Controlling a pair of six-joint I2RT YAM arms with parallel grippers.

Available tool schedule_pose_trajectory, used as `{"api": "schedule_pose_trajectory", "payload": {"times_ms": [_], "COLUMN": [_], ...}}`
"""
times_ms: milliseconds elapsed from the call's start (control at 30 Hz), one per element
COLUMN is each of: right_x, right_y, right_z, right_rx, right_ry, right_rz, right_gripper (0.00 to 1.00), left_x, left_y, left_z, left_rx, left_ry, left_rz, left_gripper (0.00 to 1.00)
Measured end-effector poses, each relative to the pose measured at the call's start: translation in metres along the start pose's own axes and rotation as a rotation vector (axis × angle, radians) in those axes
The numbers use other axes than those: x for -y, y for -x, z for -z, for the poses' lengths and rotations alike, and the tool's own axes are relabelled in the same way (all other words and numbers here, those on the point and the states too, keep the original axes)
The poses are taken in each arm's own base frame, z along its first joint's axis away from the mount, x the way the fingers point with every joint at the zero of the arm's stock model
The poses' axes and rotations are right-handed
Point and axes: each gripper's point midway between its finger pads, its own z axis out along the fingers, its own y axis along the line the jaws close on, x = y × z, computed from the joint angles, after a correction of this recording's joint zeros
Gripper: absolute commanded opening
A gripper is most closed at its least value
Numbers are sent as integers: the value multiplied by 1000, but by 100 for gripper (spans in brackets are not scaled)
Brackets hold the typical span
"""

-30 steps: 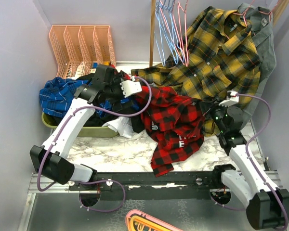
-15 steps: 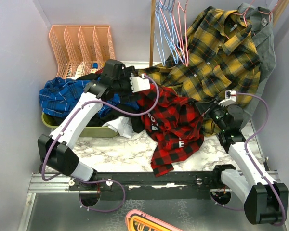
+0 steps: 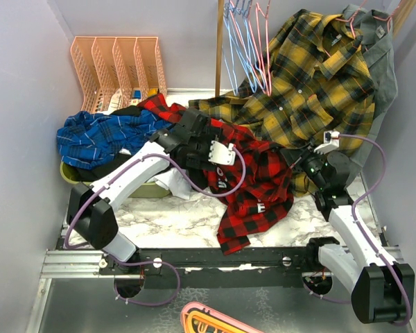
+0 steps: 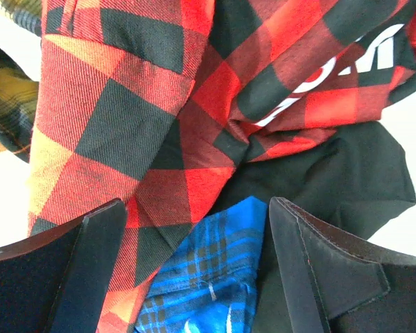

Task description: Place the shirt on the hanger

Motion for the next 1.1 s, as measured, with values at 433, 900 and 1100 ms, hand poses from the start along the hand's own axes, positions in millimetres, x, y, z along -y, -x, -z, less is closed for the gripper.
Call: {"api": "schedule_pose_trajectory", "payload": {"times_ms": [433, 900, 1100], "right_x": [-11, -11, -12], "right_y": [0, -13, -14], "right_z": [0, 3, 3], "right_rx": [1, -21, -26], "right_ry": [66, 98, 104], "right_rz": [11, 1, 1], "right_gripper": [1, 1, 1], "left_x": [-28, -32, -32], "left_y": [-4, -6, -8], "left_z": [-21, -41, -38], "left_rx": [-51, -87, -105], "left_ry": [108, 113, 100], "left_rz": [-65, -107, -105], "left_gripper": [69, 0, 0]}}
